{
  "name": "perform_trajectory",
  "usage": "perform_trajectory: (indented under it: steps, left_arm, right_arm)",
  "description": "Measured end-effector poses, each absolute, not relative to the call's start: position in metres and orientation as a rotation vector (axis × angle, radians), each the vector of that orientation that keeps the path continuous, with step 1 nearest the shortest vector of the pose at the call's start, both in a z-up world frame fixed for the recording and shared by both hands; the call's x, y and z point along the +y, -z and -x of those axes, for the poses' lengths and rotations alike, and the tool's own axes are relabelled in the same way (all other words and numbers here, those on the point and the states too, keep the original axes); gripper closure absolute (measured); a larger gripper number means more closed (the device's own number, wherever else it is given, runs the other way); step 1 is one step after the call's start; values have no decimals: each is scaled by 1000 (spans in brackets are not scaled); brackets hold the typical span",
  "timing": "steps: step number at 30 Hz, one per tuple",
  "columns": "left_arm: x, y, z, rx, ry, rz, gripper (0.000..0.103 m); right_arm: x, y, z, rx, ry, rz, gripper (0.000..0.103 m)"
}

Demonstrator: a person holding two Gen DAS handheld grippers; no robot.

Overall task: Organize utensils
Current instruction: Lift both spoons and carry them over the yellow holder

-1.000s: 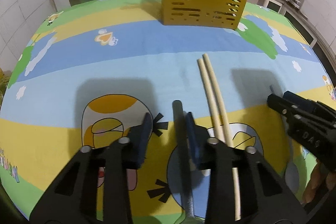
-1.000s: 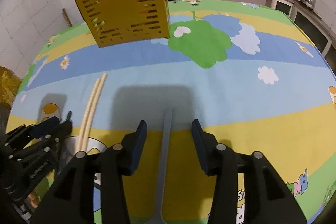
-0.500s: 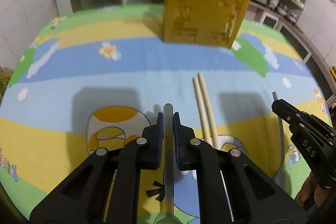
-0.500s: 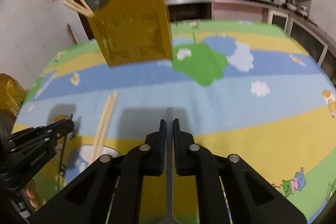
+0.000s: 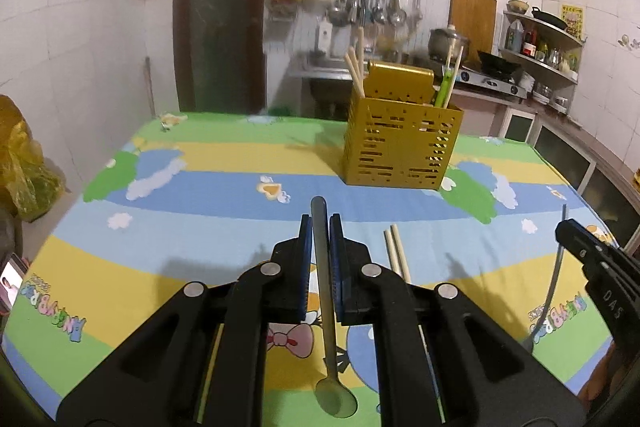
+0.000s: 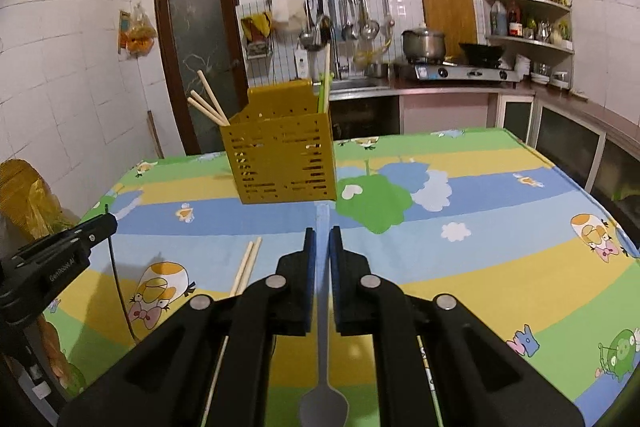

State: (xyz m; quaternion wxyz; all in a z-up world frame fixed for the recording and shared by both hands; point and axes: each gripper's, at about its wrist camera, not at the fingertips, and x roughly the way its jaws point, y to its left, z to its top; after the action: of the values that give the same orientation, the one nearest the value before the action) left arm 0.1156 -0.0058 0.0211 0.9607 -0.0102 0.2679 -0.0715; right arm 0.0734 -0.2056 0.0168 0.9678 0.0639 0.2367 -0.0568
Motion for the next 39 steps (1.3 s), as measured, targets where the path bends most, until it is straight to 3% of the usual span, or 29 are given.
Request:
perform_trajectory:
  steps: [14,39]
  left_arm:
    - [3,-29,-92,465,162,33,98]
    - [-21,-84,-158,443,236,78,101]
  right_arm:
    - [-206,-32,-53,375,125,-119,96]
    - [-220,-71,-121,333,122,-105,96]
